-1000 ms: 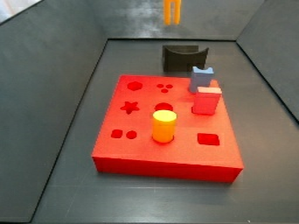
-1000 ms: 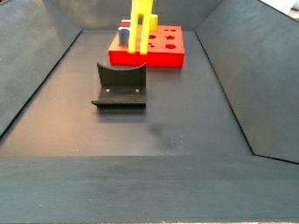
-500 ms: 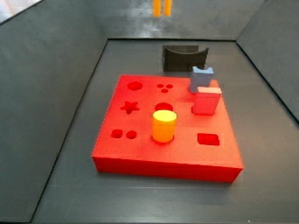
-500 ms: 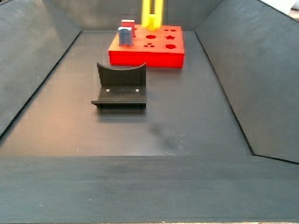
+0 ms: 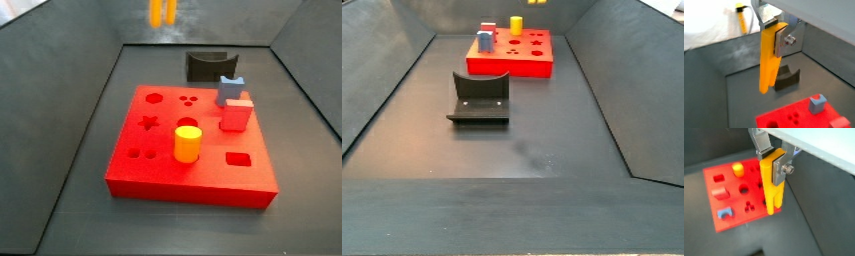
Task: Pick up the square-circle object. Move up. Place the square-circle object on the fixture. Regrasp the square-circle object. Move to above the board. Insert the square-circle object.
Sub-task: Move to above the board.
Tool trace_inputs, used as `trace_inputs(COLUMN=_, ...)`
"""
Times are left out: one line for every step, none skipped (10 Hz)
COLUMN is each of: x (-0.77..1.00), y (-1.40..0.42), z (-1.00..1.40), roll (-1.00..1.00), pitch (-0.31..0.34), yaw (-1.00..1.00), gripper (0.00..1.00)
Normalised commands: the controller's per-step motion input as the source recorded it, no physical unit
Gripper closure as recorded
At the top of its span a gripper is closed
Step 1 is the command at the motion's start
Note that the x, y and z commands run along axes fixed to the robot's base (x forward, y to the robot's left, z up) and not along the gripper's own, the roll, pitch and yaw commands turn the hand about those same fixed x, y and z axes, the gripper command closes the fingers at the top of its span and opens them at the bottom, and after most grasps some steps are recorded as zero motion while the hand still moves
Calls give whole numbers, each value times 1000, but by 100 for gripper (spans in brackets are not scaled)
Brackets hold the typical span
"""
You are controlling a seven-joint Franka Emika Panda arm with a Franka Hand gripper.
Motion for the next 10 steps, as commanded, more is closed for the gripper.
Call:
trace_inputs(x=-108, y=-734, z=224, roll=-276, pitch=56, yaw=1000, gripper=100)
trace_inputs(x=-19, y=-384, z=116, roll=-269, pitch=41, yaw=1000, gripper=100)
trace_inputs(x=22, y=-197, z=59, roll=-262, pitch=30, yaw=1000, gripper=100)
trace_inputs(x=36, y=-83, z=31, roll=-251, pitch=13, yaw=1000, gripper=100)
trace_inputs(x=38, y=-54, z=33, roll=-246, pitch=1, yaw=1000, gripper=100)
trace_inputs(x=39, y=-31, z=20, roll=-234, pitch=-17, yaw=1000, gripper=100)
trace_inputs(x=38, y=-28, z=16, roll=-230, pitch=-26, yaw=1000, gripper=100)
trace_inputs(x=34, y=-18, z=7, roll=-219, pitch=-48, yaw=1000, gripper=100)
trace_inputs(x=20, y=-10, z=2, roll=-210, pitch=-67, yaw=1000, gripper=100)
trace_inputs(x=9, y=-1, z=1, roll=-204, pitch=-82, yaw=1000, gripper=100)
